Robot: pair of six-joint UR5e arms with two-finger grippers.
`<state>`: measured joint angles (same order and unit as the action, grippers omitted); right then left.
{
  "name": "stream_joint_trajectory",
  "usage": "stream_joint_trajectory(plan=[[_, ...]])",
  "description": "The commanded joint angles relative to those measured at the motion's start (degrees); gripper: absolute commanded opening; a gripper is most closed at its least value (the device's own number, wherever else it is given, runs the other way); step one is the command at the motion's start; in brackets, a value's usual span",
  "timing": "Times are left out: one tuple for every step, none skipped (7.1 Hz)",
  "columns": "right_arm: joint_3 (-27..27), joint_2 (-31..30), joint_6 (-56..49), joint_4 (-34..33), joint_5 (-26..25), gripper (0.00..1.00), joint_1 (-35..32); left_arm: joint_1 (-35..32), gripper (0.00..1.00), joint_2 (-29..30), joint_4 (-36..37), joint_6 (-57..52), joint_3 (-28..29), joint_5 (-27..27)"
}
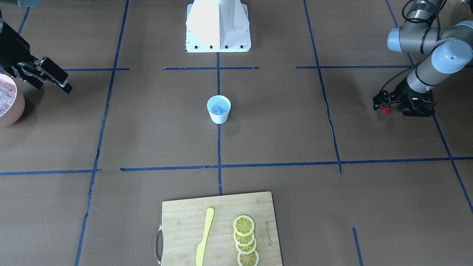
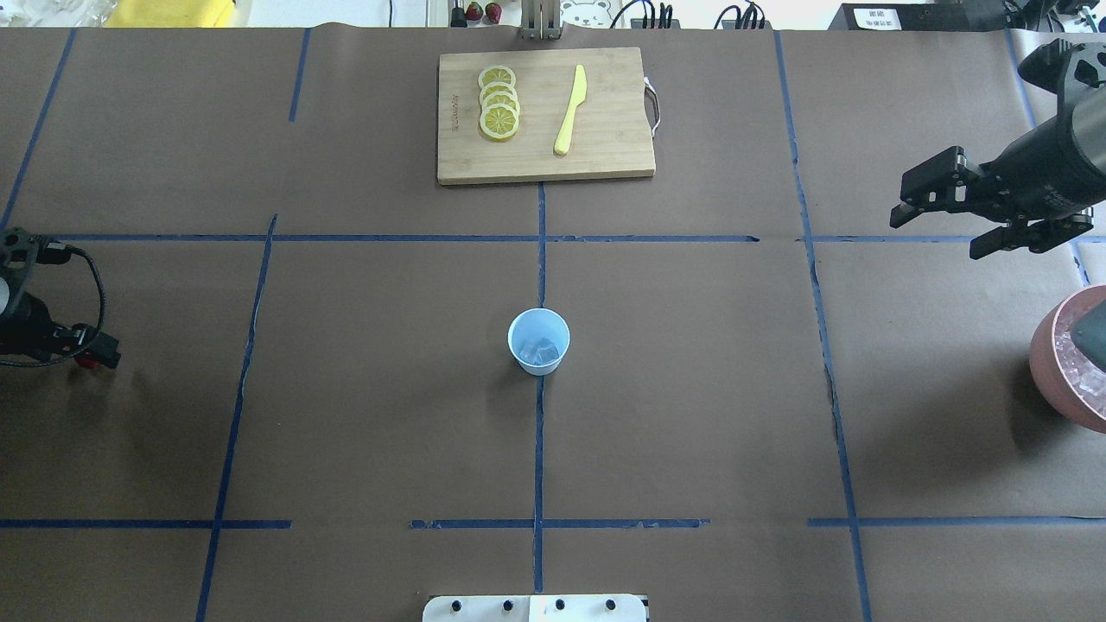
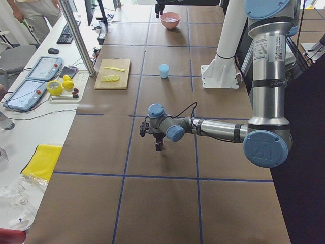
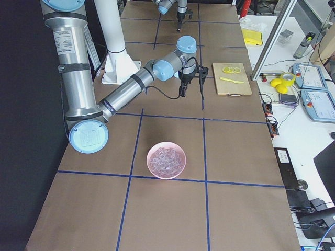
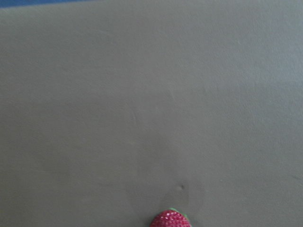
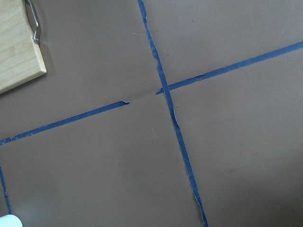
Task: Put ice and strawberries in cup
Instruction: 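Withdraw the right gripper toward the bowl while the left gripper approaches the strawberry, then lower the left gripper onto the red strawberry and close on it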
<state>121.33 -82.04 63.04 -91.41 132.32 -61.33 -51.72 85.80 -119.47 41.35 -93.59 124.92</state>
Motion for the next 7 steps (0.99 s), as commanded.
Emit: stream_joint_trajectory(plan=[[0.04,-0.14,0.07,0.18,-0.13,0.99,-0.02,0.57,0.58,0.25,0.02,0.23,0.42,-0.47],[0.04,-0.06,0.24,0.18,-0.22,0.99,0.07,0.57,0.14,0.25,0.02,0.23,0.33,-0.47],[-0.04,0.03,0.42,0.27,-0.48,0.99,0.16,0.57,0.00,0.25,0.02,0.23,0.25,-0.38],[-0.22,0.12,0.60,0.36,-0.65,0.99,0.25,0.48,0.00,0.25,0.02,0.40,-0.19,-0.12],[-0.22,0.12,0.77,0.36,-0.66,0.99,0.25,0.40,0.00,0.34,0.11,0.49,-1.33,0.15],[-0.13,0.12,0.77,0.36,-0.66,0.99,0.16,0.22,0.00,0.25,0.81,1.01,-4.99,0.76],[-0.13,-0.14,0.69,0.36,-0.66,0.99,0.16,0.39,0.00,0.42,4.38,5.63,-11.38,4.42]])
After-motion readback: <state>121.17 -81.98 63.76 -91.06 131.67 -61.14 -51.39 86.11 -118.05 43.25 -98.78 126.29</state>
